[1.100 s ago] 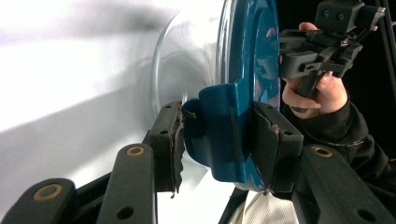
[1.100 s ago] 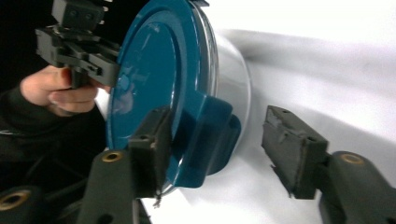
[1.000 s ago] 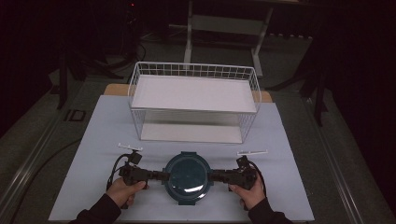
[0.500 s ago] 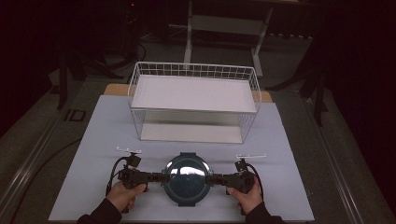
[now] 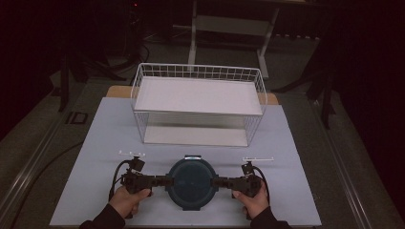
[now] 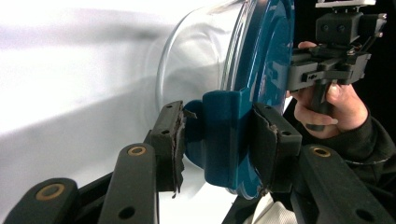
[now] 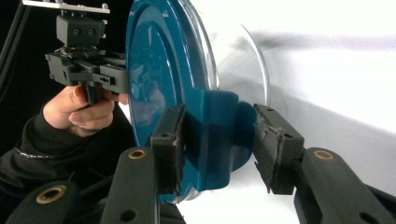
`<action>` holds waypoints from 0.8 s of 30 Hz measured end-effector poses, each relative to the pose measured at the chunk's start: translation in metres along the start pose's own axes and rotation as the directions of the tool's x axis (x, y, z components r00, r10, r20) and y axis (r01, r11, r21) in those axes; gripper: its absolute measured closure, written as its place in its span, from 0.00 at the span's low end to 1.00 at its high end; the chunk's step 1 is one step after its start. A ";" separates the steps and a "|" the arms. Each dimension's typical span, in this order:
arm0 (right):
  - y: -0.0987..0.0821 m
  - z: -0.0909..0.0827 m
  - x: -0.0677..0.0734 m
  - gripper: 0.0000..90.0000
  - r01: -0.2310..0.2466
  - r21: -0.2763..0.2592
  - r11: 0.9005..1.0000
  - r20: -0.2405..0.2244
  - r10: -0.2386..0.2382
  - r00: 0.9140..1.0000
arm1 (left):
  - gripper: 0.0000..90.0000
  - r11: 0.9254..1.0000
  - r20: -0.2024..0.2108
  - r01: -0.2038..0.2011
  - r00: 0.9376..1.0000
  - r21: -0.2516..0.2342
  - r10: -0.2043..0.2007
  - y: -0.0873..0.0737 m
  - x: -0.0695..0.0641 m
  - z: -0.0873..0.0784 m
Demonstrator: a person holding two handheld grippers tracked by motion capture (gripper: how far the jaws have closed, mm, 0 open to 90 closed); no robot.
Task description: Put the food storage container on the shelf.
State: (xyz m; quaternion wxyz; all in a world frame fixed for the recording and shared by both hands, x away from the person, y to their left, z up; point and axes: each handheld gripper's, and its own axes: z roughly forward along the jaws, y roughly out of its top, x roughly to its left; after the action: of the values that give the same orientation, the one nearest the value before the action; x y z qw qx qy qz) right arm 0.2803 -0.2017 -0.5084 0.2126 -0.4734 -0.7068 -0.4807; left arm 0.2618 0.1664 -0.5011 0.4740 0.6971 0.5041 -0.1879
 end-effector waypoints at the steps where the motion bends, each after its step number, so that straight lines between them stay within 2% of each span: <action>1: 0.002 -0.001 0.002 0.62 0.007 -0.004 1.000 0.002 -0.007 1.000 | 0.64 1.000 0.001 -0.007 1.000 -0.002 0.007 0.001 0.000 0.000; 6: 0.008 -0.004 0.005 0.62 0.020 -0.024 1.000 0.006 -0.020 1.000 | 0.64 0.999 0.003 -0.026 1.000 -0.030 0.026 0.010 -0.004 -0.002; 11: 0.021 -0.012 0.009 0.62 0.057 -0.049 0.997 0.018 -0.056 0.998 | 0.63 0.997 0.001 -0.057 0.998 -0.046 0.057 0.021 -0.009 -0.001; 16: 0.030 -0.017 0.008 0.62 0.078 -0.065 0.995 0.022 -0.076 0.997 | 0.64 0.995 0.003 -0.071 0.997 -0.069 0.071 0.033 -0.012 0.002; 17: 0.036 -0.019 0.007 0.62 0.093 -0.075 0.993 0.027 -0.091 0.995 | 0.64 0.994 0.003 -0.078 0.997 -0.072 0.079 0.035 -0.012 0.003; 24: 0.051 -0.024 0.002 0.62 0.120 -0.097 0.988 0.037 -0.117 0.992 | 0.64 0.988 -0.012 -0.124 0.992 -0.090 0.124 0.057 -0.013 0.010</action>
State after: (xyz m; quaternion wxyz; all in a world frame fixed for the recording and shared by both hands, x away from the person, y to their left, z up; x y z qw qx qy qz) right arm 0.3201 -0.2176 -0.4713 0.1490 -0.4479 -0.7121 -0.5196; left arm 0.3083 0.1492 -0.4695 0.5145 0.7054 0.4691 -0.1329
